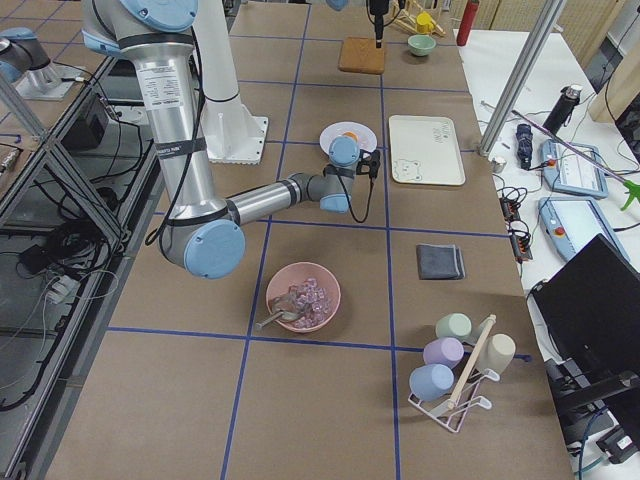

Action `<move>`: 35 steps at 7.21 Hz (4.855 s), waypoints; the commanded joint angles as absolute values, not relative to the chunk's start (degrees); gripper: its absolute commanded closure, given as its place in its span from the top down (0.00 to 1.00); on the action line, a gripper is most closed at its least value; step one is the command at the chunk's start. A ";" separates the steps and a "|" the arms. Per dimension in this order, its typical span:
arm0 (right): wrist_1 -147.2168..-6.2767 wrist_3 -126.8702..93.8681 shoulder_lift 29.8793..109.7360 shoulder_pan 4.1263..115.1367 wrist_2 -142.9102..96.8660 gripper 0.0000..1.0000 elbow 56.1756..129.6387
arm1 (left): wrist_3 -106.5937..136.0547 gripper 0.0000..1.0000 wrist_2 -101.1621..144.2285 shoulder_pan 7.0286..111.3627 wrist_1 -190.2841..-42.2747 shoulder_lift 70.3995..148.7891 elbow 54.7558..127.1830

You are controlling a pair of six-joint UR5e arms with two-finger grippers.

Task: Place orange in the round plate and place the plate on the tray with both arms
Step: 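Withdraw the left gripper while the right gripper reaches toward the plate rim, then grasp the rim of the white plate nearest the right gripper, then slide the plate with the right gripper onto the cream bear tray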

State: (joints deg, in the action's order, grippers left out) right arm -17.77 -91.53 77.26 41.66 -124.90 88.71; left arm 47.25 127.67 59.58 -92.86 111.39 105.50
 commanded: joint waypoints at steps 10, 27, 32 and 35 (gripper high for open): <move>2.81 -105.64 69.53 28.65 -102.84 0.98 76.30 | 47.02 0.98 127.62 60.20 -92.64 111.45 104.41; 2.64 -109.86 65.83 26.10 -98.00 0.39 73.65 | 47.02 0.98 127.71 62.05 -92.37 111.62 104.94; 2.99 -109.78 65.83 26.10 -98.09 0.00 74.18 | 47.02 0.98 128.05 62.49 -92.37 111.53 105.55; 6.75 -112.66 65.74 26.37 -95.46 0.00 76.03 | 47.02 0.98 128.50 62.67 -92.37 111.53 105.47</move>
State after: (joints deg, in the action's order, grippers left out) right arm 4.83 -111.22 65.75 26.31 -96.84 75.65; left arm 47.02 128.44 62.63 -92.38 111.50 105.49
